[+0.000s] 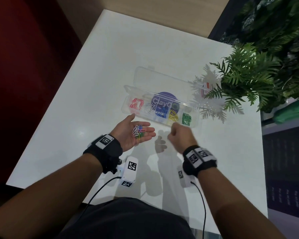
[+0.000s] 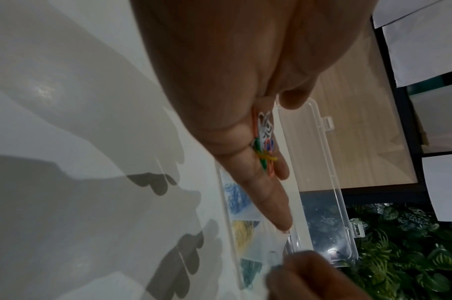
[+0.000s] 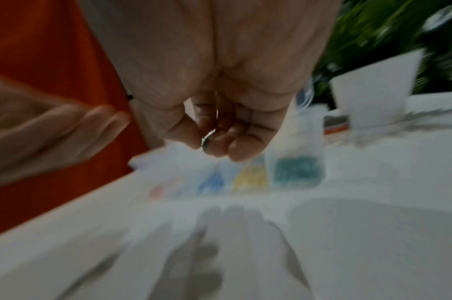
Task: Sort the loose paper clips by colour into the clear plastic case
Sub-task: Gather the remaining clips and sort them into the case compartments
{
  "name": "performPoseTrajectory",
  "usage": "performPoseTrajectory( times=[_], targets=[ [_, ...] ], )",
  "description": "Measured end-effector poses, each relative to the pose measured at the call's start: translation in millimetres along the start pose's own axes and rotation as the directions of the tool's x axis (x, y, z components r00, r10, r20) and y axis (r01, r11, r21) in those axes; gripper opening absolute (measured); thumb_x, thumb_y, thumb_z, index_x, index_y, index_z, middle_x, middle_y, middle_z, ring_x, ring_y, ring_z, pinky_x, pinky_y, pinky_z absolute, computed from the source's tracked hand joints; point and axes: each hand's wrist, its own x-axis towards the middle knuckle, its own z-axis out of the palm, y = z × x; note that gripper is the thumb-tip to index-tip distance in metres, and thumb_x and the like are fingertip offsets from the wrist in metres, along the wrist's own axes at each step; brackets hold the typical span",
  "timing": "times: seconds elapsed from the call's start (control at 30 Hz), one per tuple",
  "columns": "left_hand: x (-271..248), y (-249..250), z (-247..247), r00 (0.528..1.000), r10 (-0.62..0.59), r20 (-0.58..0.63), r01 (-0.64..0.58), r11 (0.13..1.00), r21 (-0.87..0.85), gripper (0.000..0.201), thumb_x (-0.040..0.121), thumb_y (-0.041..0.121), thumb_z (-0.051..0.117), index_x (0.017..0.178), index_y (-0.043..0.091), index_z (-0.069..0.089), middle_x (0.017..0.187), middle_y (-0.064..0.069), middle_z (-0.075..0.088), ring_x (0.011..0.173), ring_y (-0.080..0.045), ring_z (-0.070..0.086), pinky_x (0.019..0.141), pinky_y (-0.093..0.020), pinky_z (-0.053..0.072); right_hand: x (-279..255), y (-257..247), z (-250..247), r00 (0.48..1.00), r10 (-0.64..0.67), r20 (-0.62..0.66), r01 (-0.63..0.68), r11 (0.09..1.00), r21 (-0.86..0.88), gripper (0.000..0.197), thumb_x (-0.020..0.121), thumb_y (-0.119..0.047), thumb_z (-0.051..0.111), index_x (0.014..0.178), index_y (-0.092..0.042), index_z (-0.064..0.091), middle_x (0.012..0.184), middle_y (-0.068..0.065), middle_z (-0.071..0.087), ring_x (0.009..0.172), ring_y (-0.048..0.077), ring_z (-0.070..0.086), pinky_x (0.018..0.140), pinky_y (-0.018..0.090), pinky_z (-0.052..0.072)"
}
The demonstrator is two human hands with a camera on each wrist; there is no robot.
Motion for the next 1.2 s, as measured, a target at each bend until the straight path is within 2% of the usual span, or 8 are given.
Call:
performPoseTrajectory(
  times=[0.1,0.23,0.37,0.47,0.57,0.73,0.9,1.2],
  targets=[
    [0,0,1,1.0,-0.002,0.005,0.002,1.0,0.001,0.056,0.101,0.044,0.031,0.11,-0.006,0.057,0.106,-0.028,0.066,0.091,-0.039,0.069,0.077,-0.039,0.058,16,7,-40,0.971,0.126,-0.201,-0.109,0.99,0.094,0.003,0.085,-0.011,0.054,0.084,-0.01,0.057,0.079,0.006,0.058,0.069,0.024,0.055,0.064,0.033,0.05],
    [-2,0,7,1.0,-0.006,0.019,0.006,1.0,0.012,0.051,0.102,0.039,0.032,0.11,-0.005,0.057,0.107,-0.027,0.065,0.093,-0.038,0.067,0.079,-0.039,0.056,37,15,-55,0.964,0.178,-0.2,-0.179,0.984,0.013,0.01,0.086,-0.011,0.052,0.088,-0.009,0.062,0.094,0.013,0.066,0.078,0.027,0.056,0.065,0.029,0.046],
    [-3,2,9,0.999,0.002,0.048,-0.002,1.0,-0.019,0.041,0.101,0.027,0.033,0.11,-0.006,0.057,0.108,-0.027,0.065,0.091,-0.037,0.069,0.08,-0.039,0.057,23,-12,-46,0.981,-0.064,-0.182,0.063,0.998,-0.014,0.012,0.087,-0.016,0.058,0.091,-0.012,0.069,0.096,0.006,0.067,0.084,0.022,0.059,0.074,0.026,0.044],
    [-3,4,8,0.997,0.02,0.07,-0.019,1.0,-0.016,0.035,0.097,0.017,0.035,0.111,-0.006,0.057,0.107,-0.025,0.066,0.087,-0.032,0.069,0.081,-0.038,0.057,1,-47,-31,0.942,-0.335,-0.034,0.334,0.942,-0.017,0.011,0.085,-0.022,0.063,0.091,-0.017,0.071,0.088,-0.001,0.063,0.078,0.012,0.053,0.071,0.026,0.041],
    [-3,5,8,0.995,0.026,0.095,-0.024,0.999,-0.021,0.028,0.095,0.011,0.035,0.098,-0.005,0.058,0.083,-0.015,0.067,0.068,-0.022,0.065,0.073,-0.036,0.06,-2,-67,-13,0.907,-0.406,0.117,0.419,0.897,-0.138,0.014,0.087,-0.025,0.06,0.095,-0.017,0.068,0.089,0.002,0.055,0.085,0.019,0.054,0.073,0.032,0.043],
    [-2,8,2,0.996,0.046,0.071,-0.046,0.999,-0.009,0.03,0.095,0.014,0.034,0.094,-0.004,0.058,0.079,-0.015,0.063,0.069,-0.024,0.063,0.071,-0.038,0.06,5,-76,-2,0.915,-0.378,0.143,0.4,0.897,-0.188,0.009,0.086,-0.018,0.055,0.089,-0.014,0.063,0.085,0.002,0.046,0.088,0.025,0.053,0.073,0.038,0.047],
    [-2,10,-6,0.998,0.043,0.041,-0.042,0.999,-0.009,0.036,0.097,0.019,0.031,0.101,-0.004,0.059,0.081,-0.016,0.065,0.073,-0.026,0.065,0.074,-0.038,0.06,7,-84,-2,0.917,-0.368,0.153,0.389,0.911,-0.14,0.01,0.086,-0.014,0.054,0.076,-0.015,0.053,0.085,0.007,0.055,0.082,0.025,0.053,0.07,0.038,0.047],
    [-9,29,-31,0.997,0.071,-0.042,-0.074,0.995,-0.073,0.048,0.101,0.032,0.03,0.111,-0.006,0.056,0.105,-0.027,0.066,0.088,-0.038,0.069,0.08,-0.04,0.056,69,-109,-10,0.987,-0.157,0.027,0.155,0.987,0.052,0.008,0.086,-0.015,0.063,0.093,-0.015,0.067,0.096,0.004,0.069,0.08,0.017,0.06,0.068,0.024,0.045]
  ],
)
